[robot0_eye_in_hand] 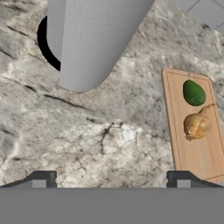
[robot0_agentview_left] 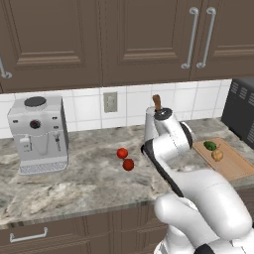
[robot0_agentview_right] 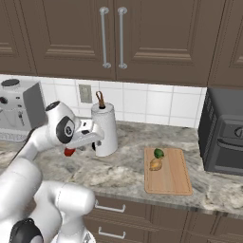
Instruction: Place the avocado, onion, tomato, and bell pepper on the cutting board.
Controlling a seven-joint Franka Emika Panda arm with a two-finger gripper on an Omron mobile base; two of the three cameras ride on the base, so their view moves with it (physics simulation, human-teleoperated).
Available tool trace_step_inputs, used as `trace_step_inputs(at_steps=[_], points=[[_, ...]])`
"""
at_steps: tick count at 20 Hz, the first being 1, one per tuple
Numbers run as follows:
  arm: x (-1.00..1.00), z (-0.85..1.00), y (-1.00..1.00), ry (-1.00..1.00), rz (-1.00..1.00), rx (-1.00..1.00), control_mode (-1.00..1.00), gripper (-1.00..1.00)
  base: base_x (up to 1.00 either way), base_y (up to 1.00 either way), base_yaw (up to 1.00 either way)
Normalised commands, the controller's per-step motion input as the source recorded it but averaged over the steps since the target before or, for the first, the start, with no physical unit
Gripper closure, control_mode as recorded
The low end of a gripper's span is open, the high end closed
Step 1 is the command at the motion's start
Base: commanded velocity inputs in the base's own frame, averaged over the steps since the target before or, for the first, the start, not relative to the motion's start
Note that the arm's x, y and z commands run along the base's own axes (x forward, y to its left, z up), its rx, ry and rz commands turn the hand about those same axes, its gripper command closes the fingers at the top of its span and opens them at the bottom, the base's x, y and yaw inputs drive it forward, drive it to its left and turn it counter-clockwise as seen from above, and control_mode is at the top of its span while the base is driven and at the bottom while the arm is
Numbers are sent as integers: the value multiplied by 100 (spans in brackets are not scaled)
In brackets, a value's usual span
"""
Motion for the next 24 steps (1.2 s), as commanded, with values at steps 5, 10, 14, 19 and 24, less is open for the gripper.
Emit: trace_step_inputs(at_steps=[5,10,14,19,24], points=[[0,-1,74,0,0,0,-100,-100,0,0,0],[0,-6,74,0,0,0,-100,-100,0,0,0],[7,-17,64,0,-1,0,-100,-100,0,0,0],[19,-35,48,0,-4,0,-100,-100,0,0,0],[21,-31,18,3,-1,0,-100,-100,0,0,0]])
